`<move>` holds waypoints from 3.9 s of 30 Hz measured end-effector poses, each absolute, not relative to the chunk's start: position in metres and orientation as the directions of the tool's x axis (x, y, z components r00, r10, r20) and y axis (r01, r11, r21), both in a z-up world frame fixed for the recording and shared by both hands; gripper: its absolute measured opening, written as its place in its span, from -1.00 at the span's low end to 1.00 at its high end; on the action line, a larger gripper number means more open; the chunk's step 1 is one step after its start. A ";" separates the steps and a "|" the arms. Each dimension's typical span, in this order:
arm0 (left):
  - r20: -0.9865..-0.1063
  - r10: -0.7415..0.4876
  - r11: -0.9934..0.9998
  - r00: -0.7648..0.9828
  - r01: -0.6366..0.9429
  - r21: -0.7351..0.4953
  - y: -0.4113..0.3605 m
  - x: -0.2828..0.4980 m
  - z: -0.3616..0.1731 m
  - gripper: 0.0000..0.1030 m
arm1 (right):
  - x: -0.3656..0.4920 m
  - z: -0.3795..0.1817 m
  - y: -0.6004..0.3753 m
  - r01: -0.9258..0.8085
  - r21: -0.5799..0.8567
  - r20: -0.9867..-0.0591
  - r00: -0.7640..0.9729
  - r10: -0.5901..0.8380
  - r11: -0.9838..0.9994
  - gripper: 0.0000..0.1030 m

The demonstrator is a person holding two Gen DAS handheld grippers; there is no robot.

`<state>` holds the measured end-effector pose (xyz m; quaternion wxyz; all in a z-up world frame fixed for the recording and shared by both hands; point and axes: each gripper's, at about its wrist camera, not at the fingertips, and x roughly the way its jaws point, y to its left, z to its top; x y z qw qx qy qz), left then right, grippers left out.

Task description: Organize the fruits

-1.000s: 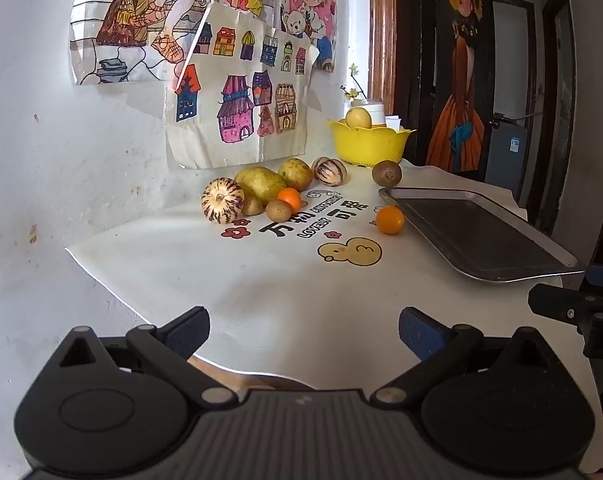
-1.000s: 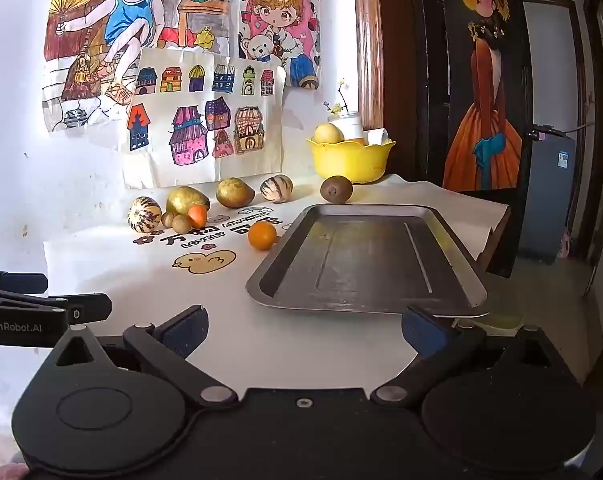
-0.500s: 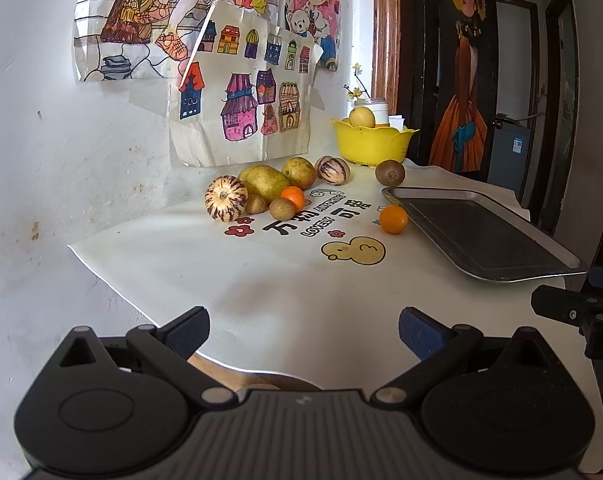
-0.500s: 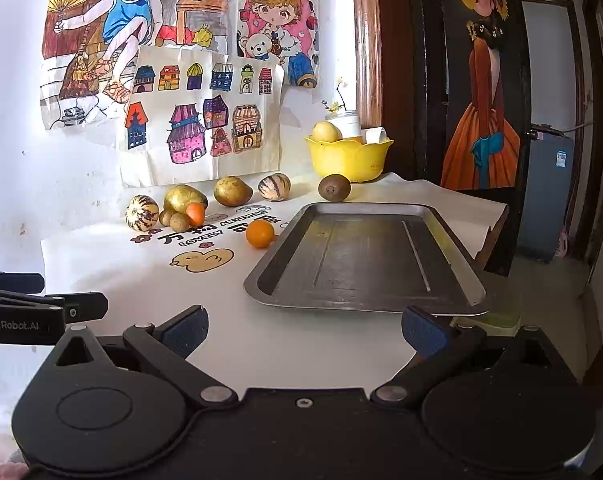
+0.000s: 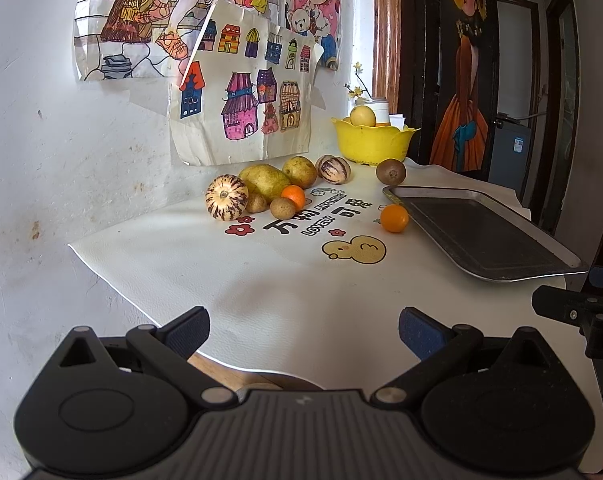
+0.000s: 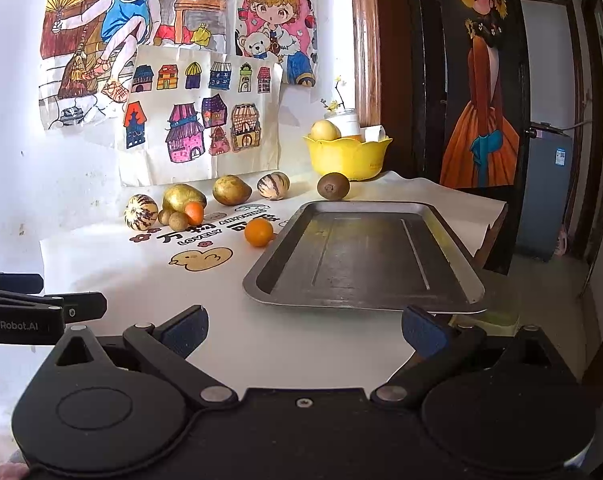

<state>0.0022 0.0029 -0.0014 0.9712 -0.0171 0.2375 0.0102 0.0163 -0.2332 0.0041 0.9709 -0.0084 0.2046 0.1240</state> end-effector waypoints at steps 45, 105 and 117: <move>-0.468 0.014 0.999 0.884 -0.030 -0.027 0.003 0.002 -0.005 0.99 | 0.016 0.003 -0.231 -0.246 0.032 -0.407 0.882 0.237 0.969 0.99; -0.563 0.051 0.998 0.825 -0.058 0.007 0.101 0.198 0.009 0.82 | 0.300 0.044 -0.121 -0.620 0.307 -0.647 0.420 0.636 0.722 0.78; -0.593 -0.021 0.997 0.805 -0.029 -0.075 0.109 0.215 0.003 0.31 | 0.339 0.028 -0.089 -0.600 0.383 -0.671 0.342 0.658 0.702 0.15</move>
